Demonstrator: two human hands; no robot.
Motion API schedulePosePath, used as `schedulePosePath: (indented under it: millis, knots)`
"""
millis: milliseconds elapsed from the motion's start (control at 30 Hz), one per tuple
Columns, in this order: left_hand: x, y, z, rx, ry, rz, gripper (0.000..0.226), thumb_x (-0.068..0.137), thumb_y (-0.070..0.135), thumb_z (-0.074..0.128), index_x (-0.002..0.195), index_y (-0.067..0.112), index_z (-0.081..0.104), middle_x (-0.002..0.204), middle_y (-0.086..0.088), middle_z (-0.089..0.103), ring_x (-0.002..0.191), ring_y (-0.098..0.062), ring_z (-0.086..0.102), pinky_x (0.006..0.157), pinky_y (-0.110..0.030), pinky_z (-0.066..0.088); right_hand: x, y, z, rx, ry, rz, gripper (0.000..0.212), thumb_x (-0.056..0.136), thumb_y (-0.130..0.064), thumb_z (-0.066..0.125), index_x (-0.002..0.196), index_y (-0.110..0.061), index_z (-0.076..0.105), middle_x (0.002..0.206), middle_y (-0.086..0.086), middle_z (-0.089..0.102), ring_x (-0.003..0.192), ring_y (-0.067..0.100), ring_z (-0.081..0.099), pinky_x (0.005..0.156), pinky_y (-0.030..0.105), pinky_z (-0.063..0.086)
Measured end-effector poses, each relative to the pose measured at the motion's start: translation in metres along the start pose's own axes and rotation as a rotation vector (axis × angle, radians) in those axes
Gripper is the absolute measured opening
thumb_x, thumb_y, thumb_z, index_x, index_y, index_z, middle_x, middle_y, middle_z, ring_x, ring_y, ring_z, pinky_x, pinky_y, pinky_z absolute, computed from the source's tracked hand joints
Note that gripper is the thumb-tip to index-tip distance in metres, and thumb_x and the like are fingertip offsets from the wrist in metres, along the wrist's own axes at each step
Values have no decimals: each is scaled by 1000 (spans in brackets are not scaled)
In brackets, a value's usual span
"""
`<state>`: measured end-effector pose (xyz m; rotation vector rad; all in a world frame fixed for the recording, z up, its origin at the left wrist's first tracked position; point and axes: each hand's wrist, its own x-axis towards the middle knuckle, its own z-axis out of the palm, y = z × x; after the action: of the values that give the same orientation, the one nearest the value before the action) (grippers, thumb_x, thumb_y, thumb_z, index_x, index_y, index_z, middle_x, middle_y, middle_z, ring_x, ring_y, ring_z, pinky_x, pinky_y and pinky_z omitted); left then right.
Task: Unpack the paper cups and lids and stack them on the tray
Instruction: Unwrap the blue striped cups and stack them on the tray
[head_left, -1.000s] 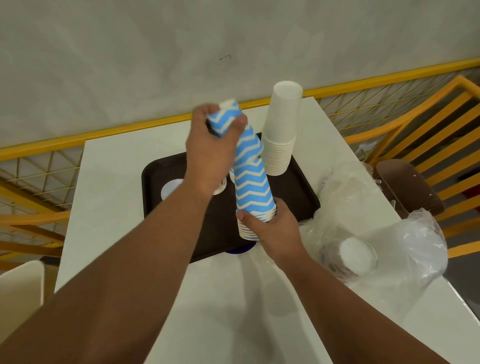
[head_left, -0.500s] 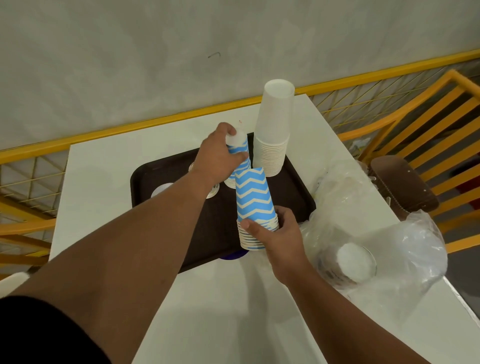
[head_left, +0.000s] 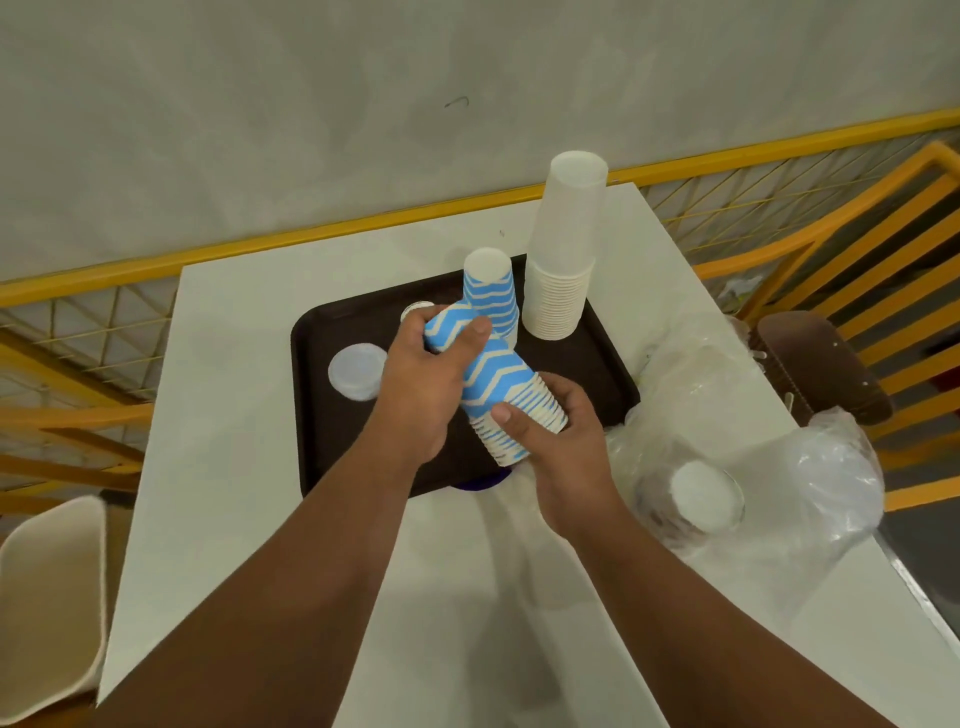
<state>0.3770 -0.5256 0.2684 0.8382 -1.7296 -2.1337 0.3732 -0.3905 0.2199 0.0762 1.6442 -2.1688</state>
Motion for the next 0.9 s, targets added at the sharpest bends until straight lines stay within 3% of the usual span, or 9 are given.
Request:
schedulePosePath:
  millis: [100, 233, 333, 433, 567, 667, 733, 900]
  knots:
    - [-2, -2, -4, -4, -38, -138, 29, 91, 26, 67, 116, 26, 52, 114, -2, 69, 95, -20, 72, 82, -49, 58, -6, -1, -2, -125, 17, -67, 61, 56, -27, 92, 106, -23, 57, 103, 4, 69, 91, 19, 69, 86, 47, 58]
    - [2, -1, -6, -23, 78, -87, 26, 92, 27, 66, 112, 22, 51, 113, -5, 68, 92, -19, 72, 78, -45, 60, -6, 3, -8, -233, 31, -120, 70, 51, -42, 92, 109, -25, 57, 105, 3, 68, 94, 20, 69, 83, 46, 58]
    - [21, 16, -9, 78, 163, 108, 26, 84, 35, 72, 100, 29, 52, 106, -1, 67, 93, -15, 70, 85, -44, 59, -6, 12, -11, -158, 87, -69, 70, 48, -42, 90, 108, -25, 57, 105, 5, 67, 94, 23, 70, 84, 50, 58]
    - [42, 43, -5, 319, 139, 390, 34, 81, 36, 74, 103, 32, 49, 97, 13, 63, 85, 3, 64, 82, -25, 56, -7, 17, -10, -99, 120, -31, 72, 48, -39, 93, 108, -23, 56, 107, 9, 67, 92, 22, 70, 84, 48, 58]
    - [70, 58, 14, 500, 54, 610, 43, 81, 32, 72, 114, 22, 46, 107, 5, 59, 90, -8, 61, 82, -28, 54, -7, 19, -10, -116, 124, -13, 72, 50, -43, 90, 110, -23, 55, 108, 8, 67, 92, 20, 70, 80, 41, 60]
    - [90, 46, 22, 619, -24, 638, 46, 80, 31, 74, 115, 18, 47, 109, -4, 58, 94, -19, 62, 82, -35, 55, -6, 21, -14, -143, 111, 2, 80, 45, -53, 90, 111, -24, 55, 107, 5, 67, 93, 21, 71, 79, 41, 60]
    - [99, 37, 27, 708, -73, 645, 46, 80, 30, 75, 113, 17, 47, 108, -4, 58, 94, -21, 60, 81, -36, 54, -7, 22, -17, -149, 107, 7, 75, 49, -47, 87, 112, -22, 54, 106, 5, 67, 93, 21, 71, 80, 42, 60]
    - [111, 8, 26, 987, -105, 550, 42, 85, 32, 73, 116, 14, 50, 120, -6, 54, 98, -13, 49, 80, -20, 37, -6, 25, -20, -150, 105, 22, 73, 51, -46, 87, 112, -24, 54, 107, 6, 67, 93, 22, 71, 80, 42, 60]
